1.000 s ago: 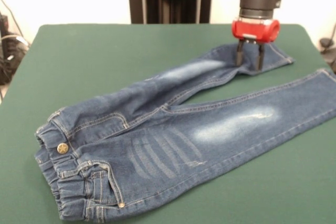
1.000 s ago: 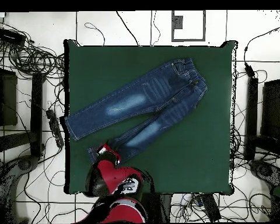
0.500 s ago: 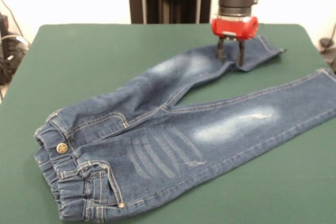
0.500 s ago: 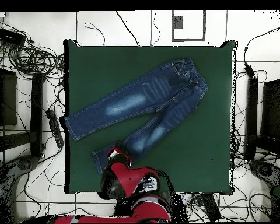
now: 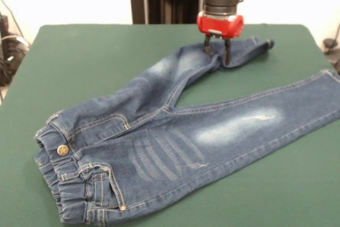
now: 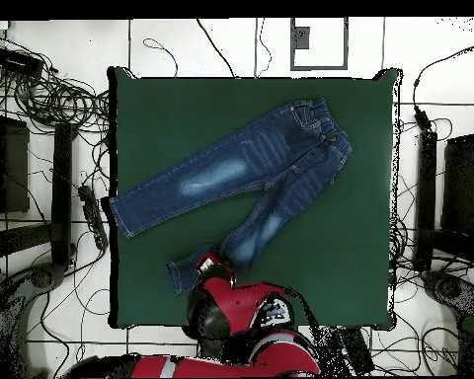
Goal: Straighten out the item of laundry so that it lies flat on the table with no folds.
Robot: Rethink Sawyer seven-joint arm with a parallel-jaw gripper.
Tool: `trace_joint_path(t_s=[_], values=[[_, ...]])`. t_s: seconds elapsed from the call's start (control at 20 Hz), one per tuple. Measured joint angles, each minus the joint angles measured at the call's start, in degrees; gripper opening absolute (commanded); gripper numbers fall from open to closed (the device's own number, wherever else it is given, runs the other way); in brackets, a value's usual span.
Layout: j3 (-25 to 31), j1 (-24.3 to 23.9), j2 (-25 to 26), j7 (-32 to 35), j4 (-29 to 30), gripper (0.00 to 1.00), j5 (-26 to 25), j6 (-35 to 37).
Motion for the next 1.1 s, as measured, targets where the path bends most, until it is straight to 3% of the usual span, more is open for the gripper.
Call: trace_joint_path(t_s=[0.5, 0.8, 1.1], values=[[-0.2, 4.0, -0.6, 0.0, 2.5, 1.00, 2.4, 2.4], [0.2, 11.5, -1.8, 0.0, 7.0, 1.00, 10.4, 3.1], [4.4, 18.0, -2.6, 0.0, 11.3, 1.00, 18.4, 3.1]])
